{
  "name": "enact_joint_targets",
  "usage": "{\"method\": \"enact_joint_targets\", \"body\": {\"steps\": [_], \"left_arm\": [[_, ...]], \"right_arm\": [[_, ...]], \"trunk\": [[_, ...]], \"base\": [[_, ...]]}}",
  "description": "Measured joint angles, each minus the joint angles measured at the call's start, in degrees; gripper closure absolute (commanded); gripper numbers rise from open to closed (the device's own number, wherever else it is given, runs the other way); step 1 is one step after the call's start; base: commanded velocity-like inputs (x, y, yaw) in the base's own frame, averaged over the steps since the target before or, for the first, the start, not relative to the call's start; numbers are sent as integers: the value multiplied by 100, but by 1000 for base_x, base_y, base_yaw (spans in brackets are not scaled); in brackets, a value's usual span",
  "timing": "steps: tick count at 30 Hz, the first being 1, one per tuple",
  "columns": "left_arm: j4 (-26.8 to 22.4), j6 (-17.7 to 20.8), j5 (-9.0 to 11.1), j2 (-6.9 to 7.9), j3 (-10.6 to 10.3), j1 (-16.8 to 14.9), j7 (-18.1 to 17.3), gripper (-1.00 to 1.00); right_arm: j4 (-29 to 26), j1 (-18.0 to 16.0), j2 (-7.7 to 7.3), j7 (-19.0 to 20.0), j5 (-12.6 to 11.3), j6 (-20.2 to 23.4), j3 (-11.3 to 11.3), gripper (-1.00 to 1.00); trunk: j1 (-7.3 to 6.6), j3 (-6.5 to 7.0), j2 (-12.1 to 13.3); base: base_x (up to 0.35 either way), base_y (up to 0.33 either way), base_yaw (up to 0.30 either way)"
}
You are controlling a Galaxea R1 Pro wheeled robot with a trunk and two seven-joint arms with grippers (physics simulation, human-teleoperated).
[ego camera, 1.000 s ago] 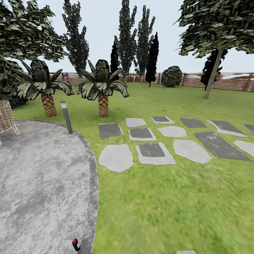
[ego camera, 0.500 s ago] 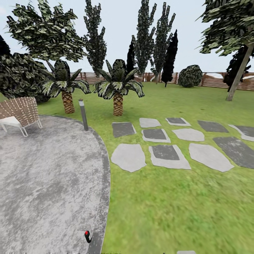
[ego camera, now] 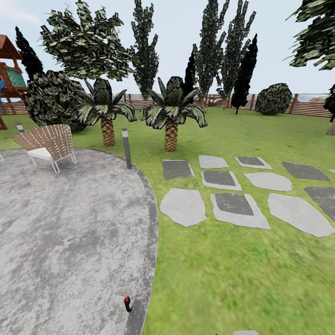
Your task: In the garden, pick up the pesticide atomizer on the floor and spray pesticide onto both trees until each tree trunk is fully covered.
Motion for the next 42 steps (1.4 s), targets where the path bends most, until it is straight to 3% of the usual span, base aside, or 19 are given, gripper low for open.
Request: {"method": "enact_joint_targets", "body": {"steps": [22, 25, 30, 34, 37, 38, 42], "left_arm": [[10, 63, -6, 7, 1, -54, -2, -100], [-8, 93, -24, 7, -10, -98, 2, -100], [-19, 158, -67, 9, -59, -627, 154, -100], [-22, 544, -110, 18, -75, -1137, 197, -100], [-26, 1014, -115, 12, -78, -1555, 207, -100], [-26, 1178, -98, -1, -59, -1839, 222, -100], [-36, 1173, -107, -14, -66, -1947, 226, -100]], "right_arm": [[-30, -3, -13, 3, 0, -4, 8, -100], [-418, -9, -88, -9, 0, 2, -8, -100], [-1558, -22, -134, -16, 0, 54, -17, -100], [-1859, -250, -137, -10, 2, 137, -18, -100], [-1922, -671, -138, -5, -2, 712, -18, -100], [-1905, -982, -150, 2, 0, 1466, -19, -100], [-1897, -1047, -176, 19, 0, 1582, -19, -100]], "trunk": [[483, -396, -882], [549, -450, -1003], [659, -538, -1203], [747, -611, -1364], [813, -664, -1484], [835, -682, -1523], [922, -755, -1684]], "base": [[0, 0, 2], [0, 0, 0], [0, 0, 0], [0, 0, 0], [0, 0, 0], [0, 0, 0], [0, 0, 0]]}}
